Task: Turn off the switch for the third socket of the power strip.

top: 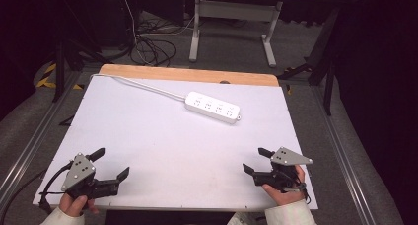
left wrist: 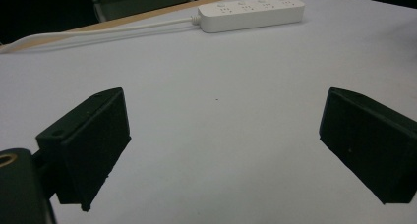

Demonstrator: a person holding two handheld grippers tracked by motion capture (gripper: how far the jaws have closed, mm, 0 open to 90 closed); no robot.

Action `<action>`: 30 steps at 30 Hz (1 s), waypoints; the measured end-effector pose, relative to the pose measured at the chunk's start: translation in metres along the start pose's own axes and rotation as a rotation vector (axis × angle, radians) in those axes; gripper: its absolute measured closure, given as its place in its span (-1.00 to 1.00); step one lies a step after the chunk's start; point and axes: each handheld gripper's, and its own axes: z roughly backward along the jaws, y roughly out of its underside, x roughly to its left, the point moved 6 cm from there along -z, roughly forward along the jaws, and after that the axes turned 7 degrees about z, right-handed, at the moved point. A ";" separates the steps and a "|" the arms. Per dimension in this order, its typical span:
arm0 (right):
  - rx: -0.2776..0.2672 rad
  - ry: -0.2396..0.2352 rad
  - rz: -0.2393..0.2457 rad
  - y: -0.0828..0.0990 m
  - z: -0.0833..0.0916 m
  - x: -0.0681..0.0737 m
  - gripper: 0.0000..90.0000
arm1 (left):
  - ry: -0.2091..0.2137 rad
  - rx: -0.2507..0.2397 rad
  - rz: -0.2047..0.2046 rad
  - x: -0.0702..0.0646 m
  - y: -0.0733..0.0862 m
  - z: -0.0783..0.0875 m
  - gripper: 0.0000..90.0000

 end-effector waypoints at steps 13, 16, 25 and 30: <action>0.004 -0.003 0.006 0.001 -0.001 0.001 -0.53 | -0.007 -0.011 -0.016 -0.002 -0.001 0.002 -0.88; 0.002 -0.002 0.010 0.000 -0.001 0.001 -0.53 | -0.012 -0.013 -0.018 -0.002 -0.002 0.002 -0.88; 0.020 0.001 0.033 -0.004 -0.001 0.003 -0.50 | -0.018 -0.005 -0.027 -0.002 -0.002 0.003 -0.86; 0.016 -0.018 0.038 -0.018 -0.001 0.002 -0.44 | -0.019 0.005 -0.018 -0.001 -0.002 0.003 -0.87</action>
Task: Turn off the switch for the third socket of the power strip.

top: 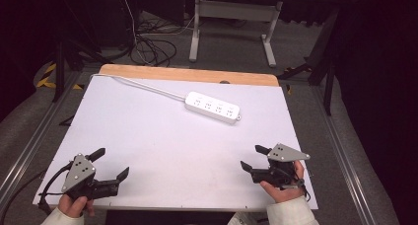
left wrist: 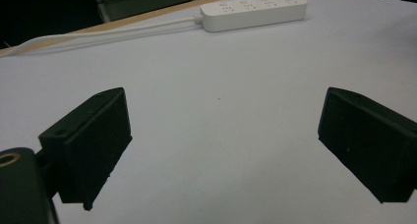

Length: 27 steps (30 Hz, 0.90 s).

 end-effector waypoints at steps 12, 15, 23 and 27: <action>0.009 -0.004 -0.027 -0.036 -0.001 -0.013 -0.37 | 0.019 0.017 0.006 -0.001 0.001 -0.001 -0.88; 0.010 -0.009 -0.018 -0.046 -0.004 -0.017 -0.36 | 0.021 0.019 0.010 0.000 0.001 0.000 -0.88; 0.012 -0.009 -0.017 -0.057 -0.011 -0.022 -0.32 | 0.017 0.019 0.013 0.000 0.001 0.000 -0.88; 0.011 -0.004 0.006 -0.067 -0.014 -0.026 -0.29 | 0.022 0.013 0.011 -0.001 0.001 0.001 -0.88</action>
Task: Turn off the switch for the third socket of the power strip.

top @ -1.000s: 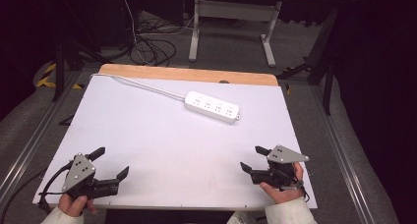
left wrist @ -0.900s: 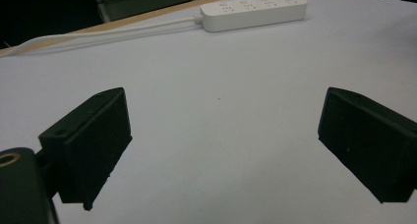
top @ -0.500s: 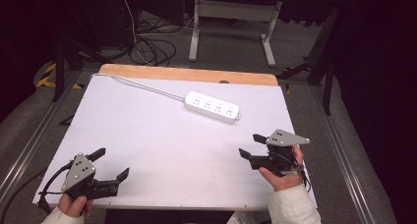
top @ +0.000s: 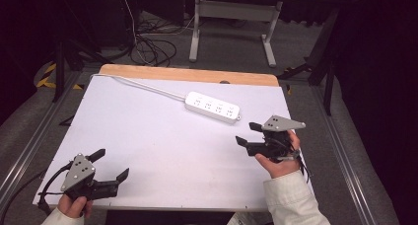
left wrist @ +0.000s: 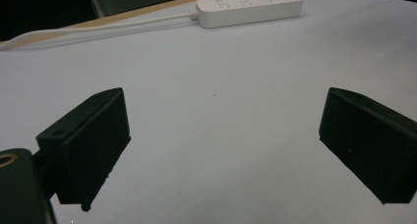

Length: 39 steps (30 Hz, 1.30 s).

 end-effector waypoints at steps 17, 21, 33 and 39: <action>0.002 -0.029 0.027 -0.029 -0.022 -0.009 0.27 | 0.001 0.009 0.000 0.000 0.001 -0.001 -0.88; 0.020 -0.038 0.036 -0.034 -0.031 -0.011 0.83 | -0.002 0.007 -0.001 0.001 0.001 0.001 -0.88; 0.007 0.005 0.017 -0.054 -0.066 -0.041 1.00 | -0.016 0.008 -0.002 0.001 0.003 0.004 -0.88; 0.023 0.013 -0.017 -0.048 -0.094 -0.057 1.00 | -0.019 0.000 -0.016 0.000 0.002 0.005 -0.88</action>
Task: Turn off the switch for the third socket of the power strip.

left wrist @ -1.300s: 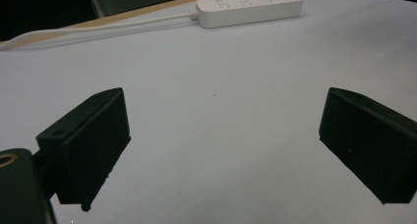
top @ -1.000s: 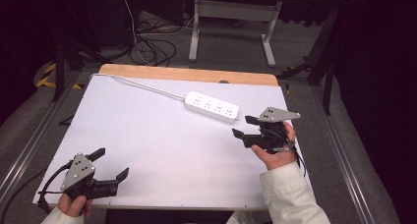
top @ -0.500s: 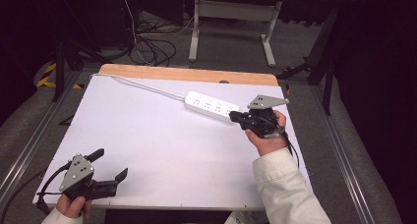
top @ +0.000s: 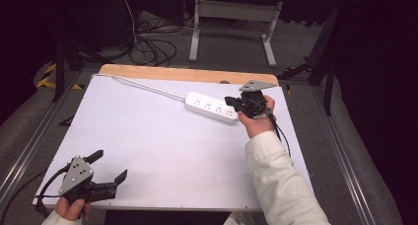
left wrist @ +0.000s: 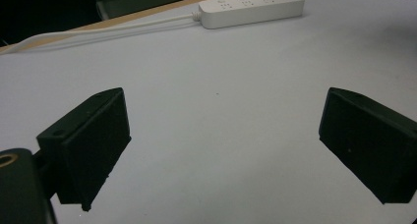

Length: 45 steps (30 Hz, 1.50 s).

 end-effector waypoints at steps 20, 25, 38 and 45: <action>0.013 0.092 -0.037 0.029 -0.066 -0.024 1.00 | -0.012 -0.024 0.000 0.000 -0.002 0.002 -0.89; 0.017 0.101 -0.071 0.035 -0.073 -0.031 1.00 | -0.012 -0.034 0.001 0.001 -0.003 0.003 -0.89; 0.037 0.098 -0.147 0.048 -0.089 -0.032 1.00 | -0.010 -0.028 0.011 0.002 -0.002 0.001 -0.89; 0.054 0.119 -0.146 0.053 -0.091 -0.038 1.00 | -0.007 -0.020 0.011 0.002 -0.001 0.000 -0.89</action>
